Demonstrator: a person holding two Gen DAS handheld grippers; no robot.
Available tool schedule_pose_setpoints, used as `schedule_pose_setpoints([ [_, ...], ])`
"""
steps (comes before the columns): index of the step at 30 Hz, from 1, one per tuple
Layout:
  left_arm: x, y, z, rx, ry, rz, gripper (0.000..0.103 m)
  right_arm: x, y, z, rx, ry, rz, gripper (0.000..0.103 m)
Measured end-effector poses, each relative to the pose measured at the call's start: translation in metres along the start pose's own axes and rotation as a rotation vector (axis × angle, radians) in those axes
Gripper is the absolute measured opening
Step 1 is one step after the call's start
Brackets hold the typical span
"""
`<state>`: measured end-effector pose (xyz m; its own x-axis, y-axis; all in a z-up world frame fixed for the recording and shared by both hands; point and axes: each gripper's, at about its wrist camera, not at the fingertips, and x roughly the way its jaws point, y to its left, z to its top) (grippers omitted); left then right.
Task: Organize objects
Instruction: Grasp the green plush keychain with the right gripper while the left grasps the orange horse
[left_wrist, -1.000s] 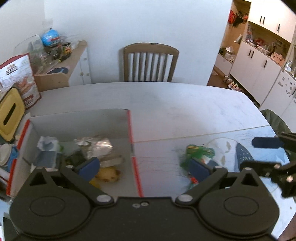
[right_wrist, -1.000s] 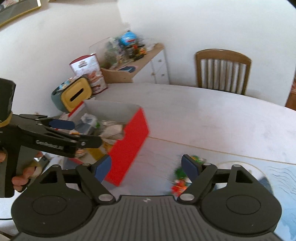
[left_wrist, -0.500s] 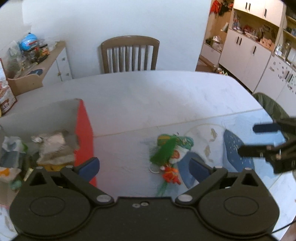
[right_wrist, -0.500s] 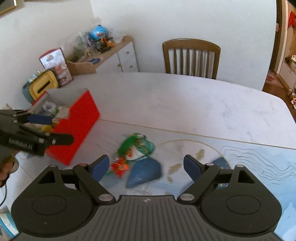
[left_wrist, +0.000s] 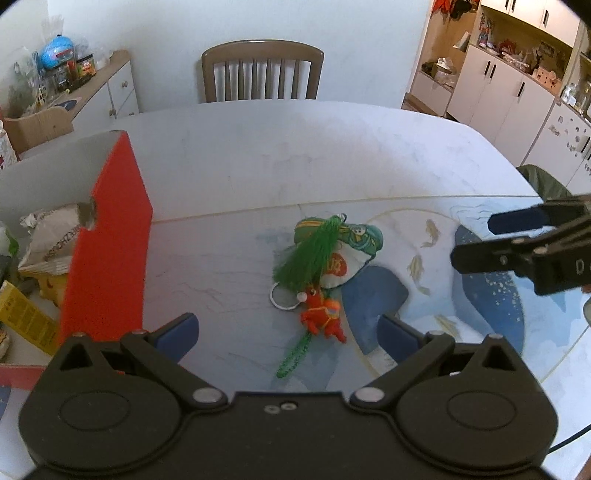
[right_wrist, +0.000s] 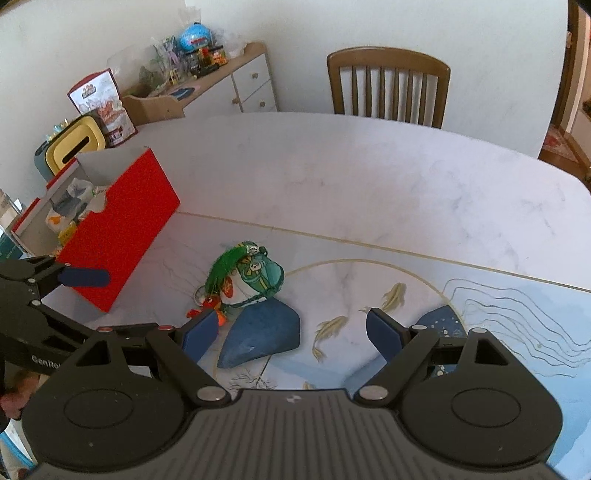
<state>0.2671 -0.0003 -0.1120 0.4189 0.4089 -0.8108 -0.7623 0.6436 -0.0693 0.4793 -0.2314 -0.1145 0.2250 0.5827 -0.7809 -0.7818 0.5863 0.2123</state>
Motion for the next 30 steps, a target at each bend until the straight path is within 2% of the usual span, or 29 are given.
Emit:
schedule_pose_setpoints([
  [6, 0.018, -0.012, -0.007, 0.04, 0.005, 0.032, 0.103, 0.021, -0.004, 0.005, -0.002, 0.027, 0.021, 0.088],
  [26, 0.053, -0.026, -0.009, 0.088, -0.004, 0.058, 0.102, 0.091, 0.002, 0.027, -0.014, 0.106, 0.108, 0.088],
  [30, 0.059, -0.028, -0.009, 0.097, -0.003, 0.054, 0.098, 0.098, 0.007, 0.03, -0.028, 0.113, 0.133, 0.088],
])
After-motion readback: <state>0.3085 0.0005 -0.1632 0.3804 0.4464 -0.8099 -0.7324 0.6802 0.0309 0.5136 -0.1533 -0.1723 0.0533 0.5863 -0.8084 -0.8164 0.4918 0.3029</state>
